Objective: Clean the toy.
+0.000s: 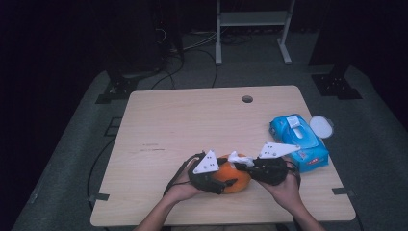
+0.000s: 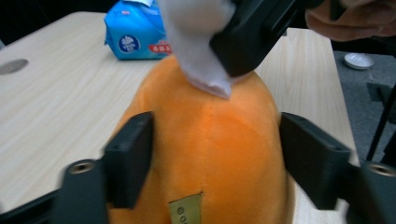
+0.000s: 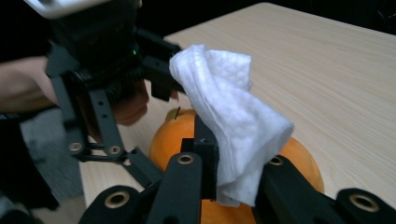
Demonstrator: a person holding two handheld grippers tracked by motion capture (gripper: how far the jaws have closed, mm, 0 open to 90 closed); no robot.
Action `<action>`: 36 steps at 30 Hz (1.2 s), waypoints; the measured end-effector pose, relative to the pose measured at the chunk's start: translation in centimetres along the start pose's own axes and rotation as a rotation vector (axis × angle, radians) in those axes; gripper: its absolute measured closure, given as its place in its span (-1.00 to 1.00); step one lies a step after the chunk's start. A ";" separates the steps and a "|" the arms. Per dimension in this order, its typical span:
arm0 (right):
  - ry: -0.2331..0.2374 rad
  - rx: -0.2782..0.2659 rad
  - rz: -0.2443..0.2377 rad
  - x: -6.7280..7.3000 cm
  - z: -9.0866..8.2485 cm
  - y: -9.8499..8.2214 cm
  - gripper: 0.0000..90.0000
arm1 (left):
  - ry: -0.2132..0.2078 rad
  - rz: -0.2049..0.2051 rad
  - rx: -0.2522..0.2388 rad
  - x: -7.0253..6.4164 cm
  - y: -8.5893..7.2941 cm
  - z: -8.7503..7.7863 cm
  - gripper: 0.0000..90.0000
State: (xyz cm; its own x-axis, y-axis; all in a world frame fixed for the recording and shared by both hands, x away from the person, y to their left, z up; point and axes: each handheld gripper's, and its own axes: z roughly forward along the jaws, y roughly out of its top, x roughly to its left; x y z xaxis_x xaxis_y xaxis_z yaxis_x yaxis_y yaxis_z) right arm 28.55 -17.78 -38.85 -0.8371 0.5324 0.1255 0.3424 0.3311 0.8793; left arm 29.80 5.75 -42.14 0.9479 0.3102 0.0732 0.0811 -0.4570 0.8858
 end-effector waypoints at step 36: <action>-0.091 0.029 0.006 -1.8 -0.7 -1.0 0.84 | -0.003 -0.111 -0.039 1.7 -2.2 0.4 -0.25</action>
State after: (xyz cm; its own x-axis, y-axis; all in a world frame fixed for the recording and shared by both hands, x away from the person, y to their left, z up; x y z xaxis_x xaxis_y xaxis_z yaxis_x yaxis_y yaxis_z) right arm 29.41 -19.64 -39.65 -0.7931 0.6028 0.0874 0.3605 0.3489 0.8650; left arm 31.34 6.96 -44.10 0.9347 0.3544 -0.0273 0.1733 -0.3873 0.9055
